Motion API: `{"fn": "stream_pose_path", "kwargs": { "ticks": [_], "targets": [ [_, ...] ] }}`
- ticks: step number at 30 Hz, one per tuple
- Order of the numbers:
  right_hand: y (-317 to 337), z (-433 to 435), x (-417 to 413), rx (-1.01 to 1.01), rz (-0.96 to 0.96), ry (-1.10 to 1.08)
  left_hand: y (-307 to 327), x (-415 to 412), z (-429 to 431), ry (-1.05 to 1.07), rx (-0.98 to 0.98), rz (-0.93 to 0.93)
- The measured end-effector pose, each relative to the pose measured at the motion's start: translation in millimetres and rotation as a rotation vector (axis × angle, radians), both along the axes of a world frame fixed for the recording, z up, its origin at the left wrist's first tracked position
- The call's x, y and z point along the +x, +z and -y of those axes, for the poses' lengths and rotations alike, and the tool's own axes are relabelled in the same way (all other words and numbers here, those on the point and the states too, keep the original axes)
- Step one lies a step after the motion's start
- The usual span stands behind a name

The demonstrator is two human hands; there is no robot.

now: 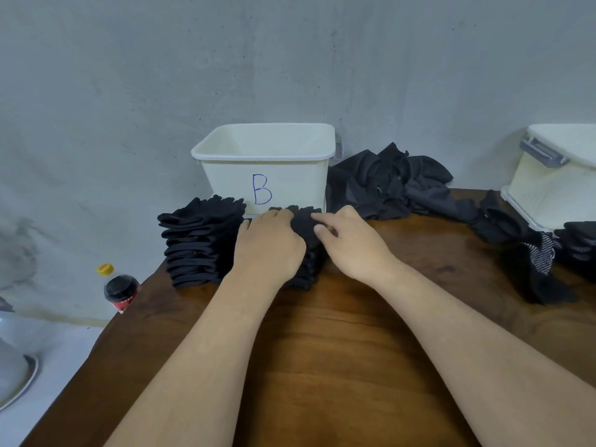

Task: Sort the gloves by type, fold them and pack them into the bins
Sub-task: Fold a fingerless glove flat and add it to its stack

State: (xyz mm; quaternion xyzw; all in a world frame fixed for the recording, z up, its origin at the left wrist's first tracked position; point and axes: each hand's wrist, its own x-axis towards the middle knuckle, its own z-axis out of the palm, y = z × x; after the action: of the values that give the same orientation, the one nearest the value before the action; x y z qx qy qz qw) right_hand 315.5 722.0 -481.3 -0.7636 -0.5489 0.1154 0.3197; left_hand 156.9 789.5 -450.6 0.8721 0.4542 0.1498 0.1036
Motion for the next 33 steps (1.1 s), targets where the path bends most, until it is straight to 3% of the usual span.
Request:
{"fn": "stream_pose_path", "kwargs": {
  "ticks": [4, 8, 14, 24, 33],
  "targets": [
    [-7.2, 12.2, 28.8, 0.140, 0.181, -0.137, 3.7, 0.1, -0.3, 0.015, -0.015, 0.009],
    [-22.1, 24.3, 62.6, 0.053, 0.386, -0.172, 1.4, 1.2, 4.4, 0.028, 0.042, 0.039],
    [-26.2, 16.7, 74.2, -0.097, 0.441, -0.147, 8.6, 13.0, 24.5, -0.058, 0.305, 0.184],
    [-23.1, 32.2, 65.3, -0.146, 0.581, -0.075, -9.7, 25.3, 43.1, -0.225, 0.323, 0.168],
    [-26.4, 115.6, 55.4, -0.017, 0.485, 0.015, -6.5, 29.6, 64.5, -0.362, 0.342, 0.201]
  ]
}}
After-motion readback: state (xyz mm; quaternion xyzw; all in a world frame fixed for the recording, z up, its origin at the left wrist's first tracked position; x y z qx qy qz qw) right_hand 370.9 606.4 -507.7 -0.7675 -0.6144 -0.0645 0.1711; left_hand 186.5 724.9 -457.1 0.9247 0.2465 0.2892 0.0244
